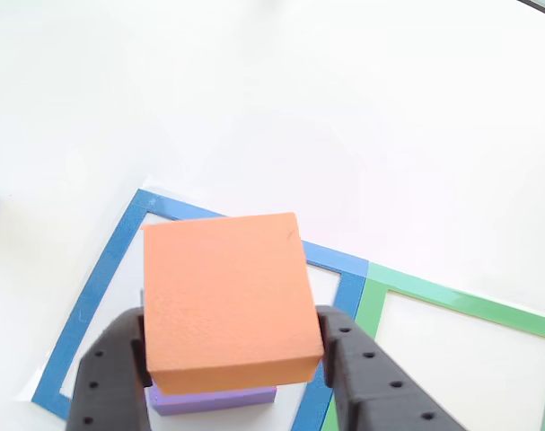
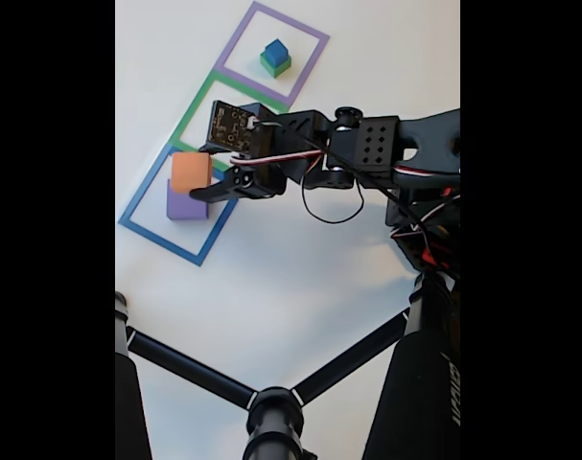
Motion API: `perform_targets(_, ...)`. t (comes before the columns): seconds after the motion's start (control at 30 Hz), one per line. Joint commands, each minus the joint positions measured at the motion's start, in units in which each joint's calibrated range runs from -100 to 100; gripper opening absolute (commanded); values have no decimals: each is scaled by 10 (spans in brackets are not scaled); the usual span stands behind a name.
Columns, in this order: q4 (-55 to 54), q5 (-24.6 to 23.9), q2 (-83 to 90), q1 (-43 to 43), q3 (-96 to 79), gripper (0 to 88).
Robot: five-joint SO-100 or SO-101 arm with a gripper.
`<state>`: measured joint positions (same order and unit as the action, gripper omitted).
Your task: Tower of hanoi
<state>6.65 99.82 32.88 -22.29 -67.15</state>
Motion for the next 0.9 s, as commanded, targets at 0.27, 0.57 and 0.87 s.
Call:
perform_targets(0.27,-208,2,-162,-26,9,81)
perform_targets(0.57,-260,2,-217,-31,-5,82)
perform_targets(0.87,-291,2,-248,-24,-14,82)
